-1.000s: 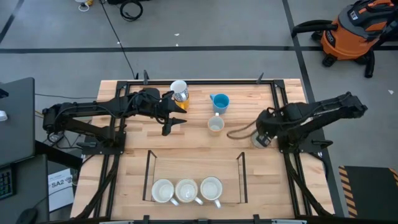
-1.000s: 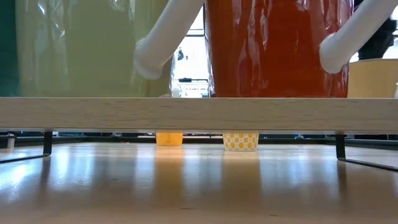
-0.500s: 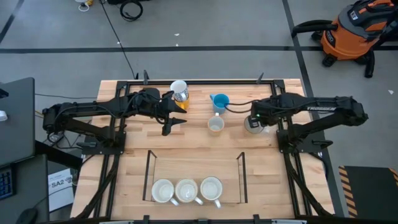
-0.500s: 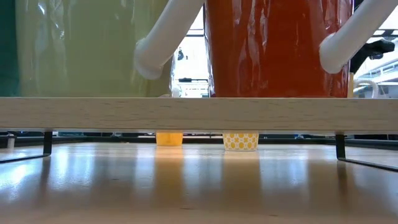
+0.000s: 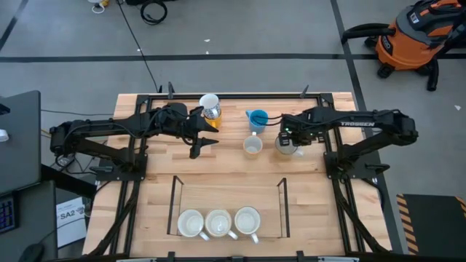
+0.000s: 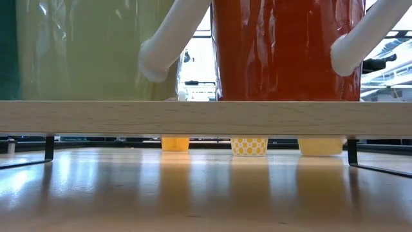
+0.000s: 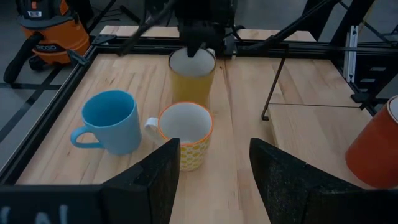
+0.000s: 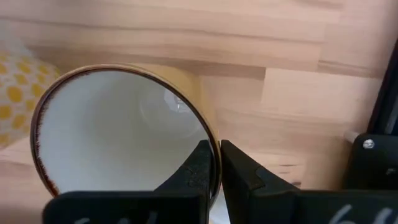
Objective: Place coffee mugs
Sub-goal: Put the light yellow mug on the shelf
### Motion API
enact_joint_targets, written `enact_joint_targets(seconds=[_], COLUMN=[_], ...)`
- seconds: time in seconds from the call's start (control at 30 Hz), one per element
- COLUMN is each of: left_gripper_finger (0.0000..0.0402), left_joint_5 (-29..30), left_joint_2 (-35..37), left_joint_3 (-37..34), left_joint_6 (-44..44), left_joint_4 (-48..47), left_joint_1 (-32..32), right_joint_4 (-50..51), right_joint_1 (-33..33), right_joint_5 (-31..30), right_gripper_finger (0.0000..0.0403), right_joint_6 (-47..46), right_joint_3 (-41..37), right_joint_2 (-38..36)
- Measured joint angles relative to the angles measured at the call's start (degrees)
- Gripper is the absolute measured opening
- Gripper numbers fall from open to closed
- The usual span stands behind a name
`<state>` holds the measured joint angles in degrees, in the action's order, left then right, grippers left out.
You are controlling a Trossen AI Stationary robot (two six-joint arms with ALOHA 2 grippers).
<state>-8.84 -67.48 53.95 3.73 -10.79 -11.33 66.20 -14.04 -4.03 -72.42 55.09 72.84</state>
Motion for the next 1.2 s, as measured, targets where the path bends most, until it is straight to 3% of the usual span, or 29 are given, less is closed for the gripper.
enact_joint_targets(seconds=[0.73, 1.2], left_gripper_finger=[0.0199, 0.0199], left_joint_5=[-0.02, -0.01], left_joint_2=[-0.02, -0.01], left_joint_3=[0.0, 0.0], left_joint_6=[0.0, 0.0], left_joint_4=[-0.04, -0.04], left_joint_1=[0.0, 0.0], right_joint_4=[-3.54, -3.56], right_joint_1=[-0.83, -0.83], right_joint_5=[1.25, 1.22], right_gripper_finger=[0.007, 0.017], right_joint_6=[3.86, 4.07], right_joint_3=[-0.02, -0.02], right_joint_2=[3.45, 3.45])
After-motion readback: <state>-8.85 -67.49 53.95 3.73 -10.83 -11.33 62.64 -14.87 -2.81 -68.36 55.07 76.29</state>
